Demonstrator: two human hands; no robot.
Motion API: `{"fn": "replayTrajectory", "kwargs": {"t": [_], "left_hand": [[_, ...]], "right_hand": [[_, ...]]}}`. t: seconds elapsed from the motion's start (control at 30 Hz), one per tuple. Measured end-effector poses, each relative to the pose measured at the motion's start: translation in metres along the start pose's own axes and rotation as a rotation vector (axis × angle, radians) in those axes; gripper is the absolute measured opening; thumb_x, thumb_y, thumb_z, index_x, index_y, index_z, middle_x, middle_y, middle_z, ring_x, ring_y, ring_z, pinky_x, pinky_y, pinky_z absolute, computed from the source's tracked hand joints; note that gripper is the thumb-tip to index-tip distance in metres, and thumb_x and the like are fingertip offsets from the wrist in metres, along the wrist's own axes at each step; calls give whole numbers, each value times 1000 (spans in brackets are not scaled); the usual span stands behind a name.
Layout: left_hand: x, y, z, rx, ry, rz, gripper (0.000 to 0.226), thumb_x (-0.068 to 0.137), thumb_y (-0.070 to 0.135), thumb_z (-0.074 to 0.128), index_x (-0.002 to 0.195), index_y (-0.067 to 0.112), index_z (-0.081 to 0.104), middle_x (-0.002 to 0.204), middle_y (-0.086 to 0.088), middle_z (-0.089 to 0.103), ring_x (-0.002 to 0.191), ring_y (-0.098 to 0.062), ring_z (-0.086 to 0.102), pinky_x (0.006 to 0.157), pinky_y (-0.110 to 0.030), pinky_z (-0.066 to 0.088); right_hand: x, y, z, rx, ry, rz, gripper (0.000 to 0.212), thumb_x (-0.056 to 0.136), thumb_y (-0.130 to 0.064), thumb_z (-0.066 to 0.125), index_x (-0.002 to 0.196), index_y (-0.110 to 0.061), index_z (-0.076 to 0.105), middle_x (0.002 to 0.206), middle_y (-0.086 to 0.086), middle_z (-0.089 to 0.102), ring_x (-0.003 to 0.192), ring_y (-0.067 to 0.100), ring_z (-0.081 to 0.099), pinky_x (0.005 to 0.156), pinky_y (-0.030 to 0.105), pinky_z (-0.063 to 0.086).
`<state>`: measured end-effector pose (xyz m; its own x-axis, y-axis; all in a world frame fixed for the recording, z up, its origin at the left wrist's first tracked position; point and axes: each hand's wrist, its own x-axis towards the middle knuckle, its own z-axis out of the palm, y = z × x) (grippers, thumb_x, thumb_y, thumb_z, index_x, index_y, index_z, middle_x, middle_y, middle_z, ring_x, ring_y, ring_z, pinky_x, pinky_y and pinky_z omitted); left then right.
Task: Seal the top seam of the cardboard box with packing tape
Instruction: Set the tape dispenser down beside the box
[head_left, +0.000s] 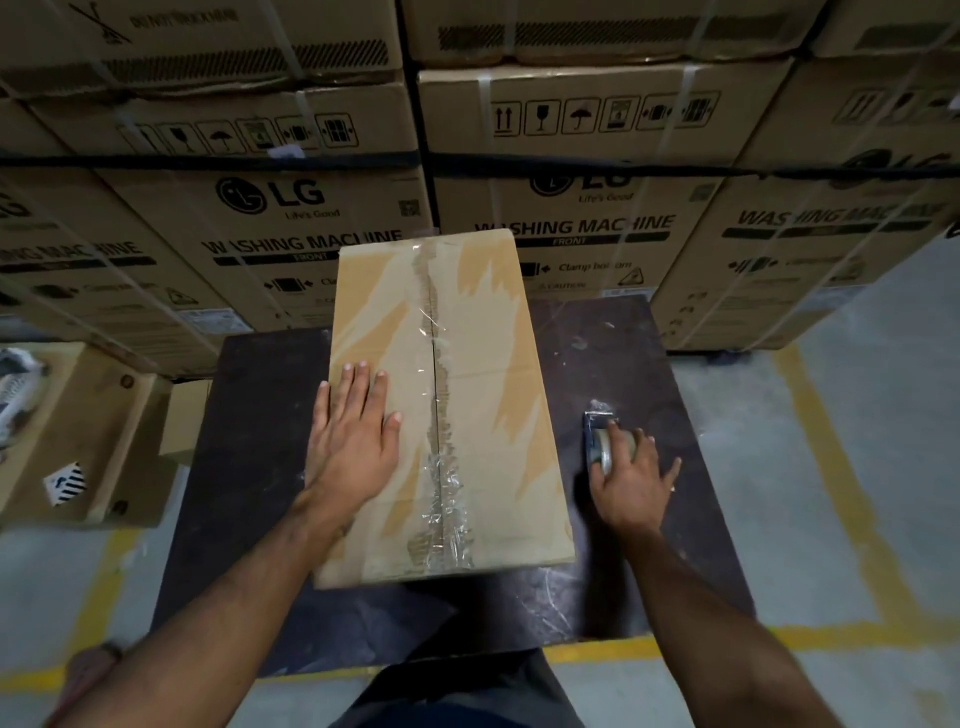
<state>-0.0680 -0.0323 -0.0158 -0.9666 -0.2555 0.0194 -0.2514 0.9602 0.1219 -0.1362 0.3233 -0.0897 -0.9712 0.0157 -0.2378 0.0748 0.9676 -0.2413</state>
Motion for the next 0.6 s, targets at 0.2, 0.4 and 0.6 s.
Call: {"fn": "replayTrajectory", "kwargs": {"t": [0.2,0.4,0.6], "left_hand": [[0,-1,0,-16,-7,2,68,107,47,22,167,14,23,178,-11,19,167,-25,8,136,-53,3],[0,0,-4,-20,-26,1,65,111,44,24,168,15,18,179,-11,15,167,-25,5,136,-52,3],[-2,0,-7,-34,-52,1,66,111,47,20,169,16,12,179,-10,9,167,-24,1,136,-51,0]], "right_hand": [[-1,3,-7,-48,-27,-26,72,105,-54,50,169,-32,24,176,22,21,164,41,19,130,68,12],[9,-4,-35,-32,65,-100,78,103,-66,50,170,-34,22,178,19,18,164,42,16,128,71,15],[41,-58,-93,92,279,-215,71,106,-63,46,168,-30,31,176,16,25,165,36,18,128,70,18]]}}
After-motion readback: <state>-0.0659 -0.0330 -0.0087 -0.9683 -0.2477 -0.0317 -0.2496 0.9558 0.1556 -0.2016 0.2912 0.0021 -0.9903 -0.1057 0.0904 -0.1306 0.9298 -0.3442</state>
